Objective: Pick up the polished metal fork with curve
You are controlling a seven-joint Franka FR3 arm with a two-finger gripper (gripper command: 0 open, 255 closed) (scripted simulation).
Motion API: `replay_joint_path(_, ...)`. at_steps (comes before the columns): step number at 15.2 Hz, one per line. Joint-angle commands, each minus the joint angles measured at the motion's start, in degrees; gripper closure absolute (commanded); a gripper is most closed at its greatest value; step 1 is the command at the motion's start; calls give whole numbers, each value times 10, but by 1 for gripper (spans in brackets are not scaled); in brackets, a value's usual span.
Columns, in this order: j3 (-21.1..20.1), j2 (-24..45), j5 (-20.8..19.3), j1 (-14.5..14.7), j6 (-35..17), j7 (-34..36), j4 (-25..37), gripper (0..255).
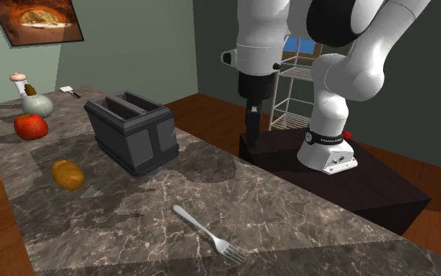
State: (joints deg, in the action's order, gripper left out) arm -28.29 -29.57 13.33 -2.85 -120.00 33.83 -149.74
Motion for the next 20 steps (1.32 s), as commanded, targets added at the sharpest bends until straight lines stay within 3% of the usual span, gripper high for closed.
replay_joint_path(1, -30, 42, 6, -9, -29, 56, 14, 0)
replay_joint_path(6, -102, 167, -21, -46, -113, 200, 52, 0)
replay_joint_path(11, -142, 321, -130, -72, -184, 384, 110, 0)
replay_joint_path(13, -134, 385, -187, -63, -202, 463, 141, 0)
replay_joint_path(16, -97, 470, -253, -23, -221, 562, 192, 0)
replay_joint_path(17, -82, 495, -268, -8, -225, 589, 211, 0)
replay_joint_path(20, -70, 510, -280, 1, -237, 597, 212, 0)
